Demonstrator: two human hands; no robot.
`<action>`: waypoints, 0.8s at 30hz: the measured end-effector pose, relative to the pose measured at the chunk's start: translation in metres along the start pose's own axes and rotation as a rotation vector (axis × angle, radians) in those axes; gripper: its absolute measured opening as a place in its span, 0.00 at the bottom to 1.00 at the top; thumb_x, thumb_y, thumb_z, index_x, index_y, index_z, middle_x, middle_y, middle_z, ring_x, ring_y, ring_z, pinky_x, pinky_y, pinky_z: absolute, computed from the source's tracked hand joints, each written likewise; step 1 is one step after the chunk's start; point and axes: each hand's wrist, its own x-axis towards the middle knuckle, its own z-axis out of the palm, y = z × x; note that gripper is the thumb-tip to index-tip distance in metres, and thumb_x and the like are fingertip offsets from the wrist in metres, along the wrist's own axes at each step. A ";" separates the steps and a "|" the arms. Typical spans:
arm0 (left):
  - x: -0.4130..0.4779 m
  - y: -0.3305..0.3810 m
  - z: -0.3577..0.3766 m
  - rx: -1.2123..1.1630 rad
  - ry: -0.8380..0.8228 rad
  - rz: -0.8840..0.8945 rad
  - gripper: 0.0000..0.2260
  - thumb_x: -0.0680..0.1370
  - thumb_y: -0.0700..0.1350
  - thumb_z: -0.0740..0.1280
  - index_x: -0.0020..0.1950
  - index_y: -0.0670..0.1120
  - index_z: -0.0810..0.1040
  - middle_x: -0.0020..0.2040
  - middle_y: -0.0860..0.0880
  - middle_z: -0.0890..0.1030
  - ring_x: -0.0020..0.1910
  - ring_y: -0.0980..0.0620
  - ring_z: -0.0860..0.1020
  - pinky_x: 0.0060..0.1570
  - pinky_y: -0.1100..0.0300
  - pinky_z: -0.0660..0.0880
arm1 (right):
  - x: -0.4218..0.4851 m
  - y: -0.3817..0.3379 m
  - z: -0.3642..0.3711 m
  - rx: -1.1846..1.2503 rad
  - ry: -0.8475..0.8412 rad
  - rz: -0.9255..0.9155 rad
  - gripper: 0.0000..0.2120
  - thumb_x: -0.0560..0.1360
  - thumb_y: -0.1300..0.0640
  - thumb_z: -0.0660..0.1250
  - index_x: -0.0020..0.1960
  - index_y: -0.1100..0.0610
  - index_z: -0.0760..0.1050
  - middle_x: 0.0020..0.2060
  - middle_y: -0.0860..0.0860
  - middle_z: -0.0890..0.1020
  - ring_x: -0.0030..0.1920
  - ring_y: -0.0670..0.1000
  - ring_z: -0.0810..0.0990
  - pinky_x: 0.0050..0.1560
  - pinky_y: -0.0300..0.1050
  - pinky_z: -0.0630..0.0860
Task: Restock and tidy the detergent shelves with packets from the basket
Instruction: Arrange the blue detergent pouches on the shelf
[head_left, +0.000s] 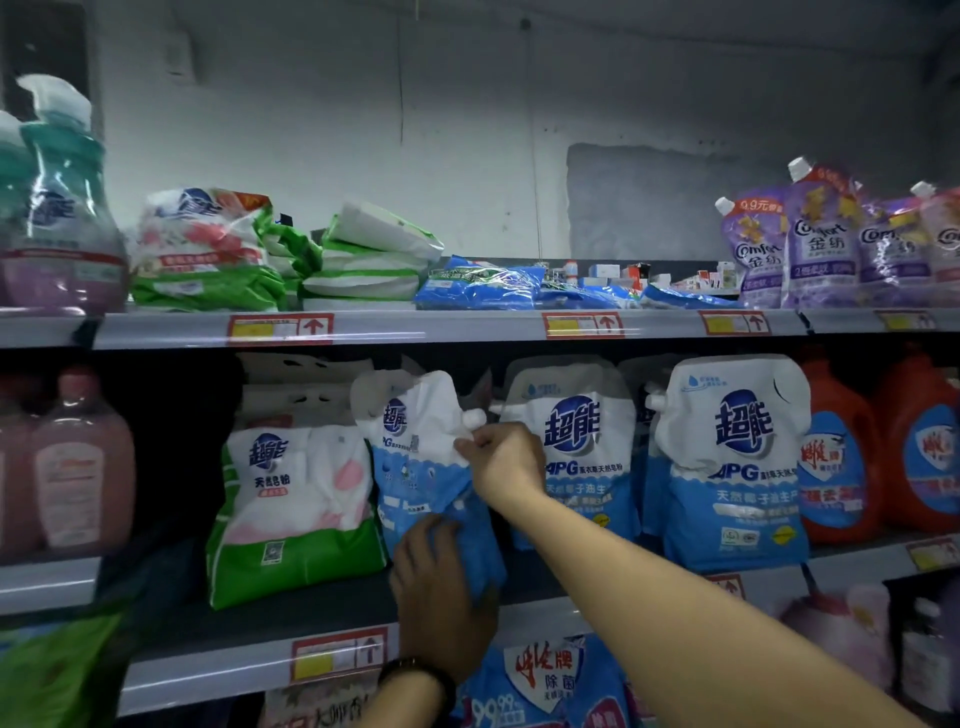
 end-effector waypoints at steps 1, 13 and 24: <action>0.001 0.005 -0.001 -0.097 0.050 -0.090 0.38 0.67 0.58 0.77 0.73 0.54 0.65 0.75 0.48 0.61 0.73 0.42 0.65 0.70 0.44 0.70 | -0.002 -0.009 -0.003 -0.058 0.011 -0.052 0.15 0.77 0.44 0.74 0.37 0.52 0.80 0.38 0.52 0.84 0.42 0.58 0.82 0.44 0.48 0.79; 0.021 0.071 -0.049 -0.553 0.164 -0.638 0.46 0.72 0.50 0.77 0.82 0.58 0.52 0.84 0.48 0.56 0.80 0.38 0.62 0.72 0.37 0.67 | -0.042 -0.091 -0.015 -0.305 0.110 -0.420 0.17 0.81 0.47 0.65 0.40 0.57 0.81 0.41 0.56 0.84 0.44 0.63 0.82 0.42 0.51 0.77; -0.010 0.013 -0.081 -0.519 0.232 -0.445 0.24 0.68 0.57 0.81 0.60 0.59 0.78 0.49 0.55 0.84 0.50 0.47 0.83 0.52 0.52 0.79 | -0.066 -0.077 -0.031 -0.106 -0.007 -0.434 0.20 0.82 0.45 0.64 0.36 0.55 0.81 0.34 0.51 0.84 0.40 0.56 0.83 0.42 0.49 0.78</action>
